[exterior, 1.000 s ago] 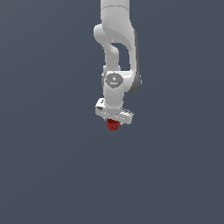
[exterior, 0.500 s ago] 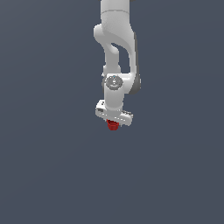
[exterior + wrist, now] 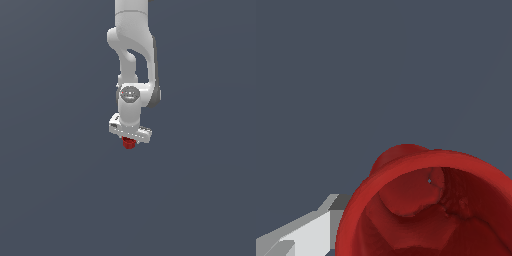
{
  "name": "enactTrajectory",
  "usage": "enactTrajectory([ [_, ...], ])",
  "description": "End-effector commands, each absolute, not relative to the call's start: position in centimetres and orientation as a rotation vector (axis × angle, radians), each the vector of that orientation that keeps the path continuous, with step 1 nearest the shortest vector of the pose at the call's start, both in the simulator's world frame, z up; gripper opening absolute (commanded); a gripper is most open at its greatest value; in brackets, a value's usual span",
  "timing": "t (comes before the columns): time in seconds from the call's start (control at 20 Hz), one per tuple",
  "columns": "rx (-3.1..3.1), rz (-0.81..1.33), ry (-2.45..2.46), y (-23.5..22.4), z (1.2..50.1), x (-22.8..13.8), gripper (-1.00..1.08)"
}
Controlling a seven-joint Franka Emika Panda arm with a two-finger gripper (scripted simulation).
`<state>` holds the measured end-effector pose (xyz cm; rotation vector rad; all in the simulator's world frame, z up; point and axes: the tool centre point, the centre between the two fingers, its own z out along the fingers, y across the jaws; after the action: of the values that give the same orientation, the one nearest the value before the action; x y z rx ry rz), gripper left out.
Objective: Pick up the object and move it to a goal position.
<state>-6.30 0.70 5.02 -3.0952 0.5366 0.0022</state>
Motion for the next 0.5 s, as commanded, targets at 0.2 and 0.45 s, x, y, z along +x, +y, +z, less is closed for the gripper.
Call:
enactTrajectory([
  [0.2,-3.095,-0.001,0.537,-0.8,7.3,-6.0,-1.00],
  [0.45,-3.094,-0.001,0.538,-3.0,10.7,-5.6,-1.00],
])
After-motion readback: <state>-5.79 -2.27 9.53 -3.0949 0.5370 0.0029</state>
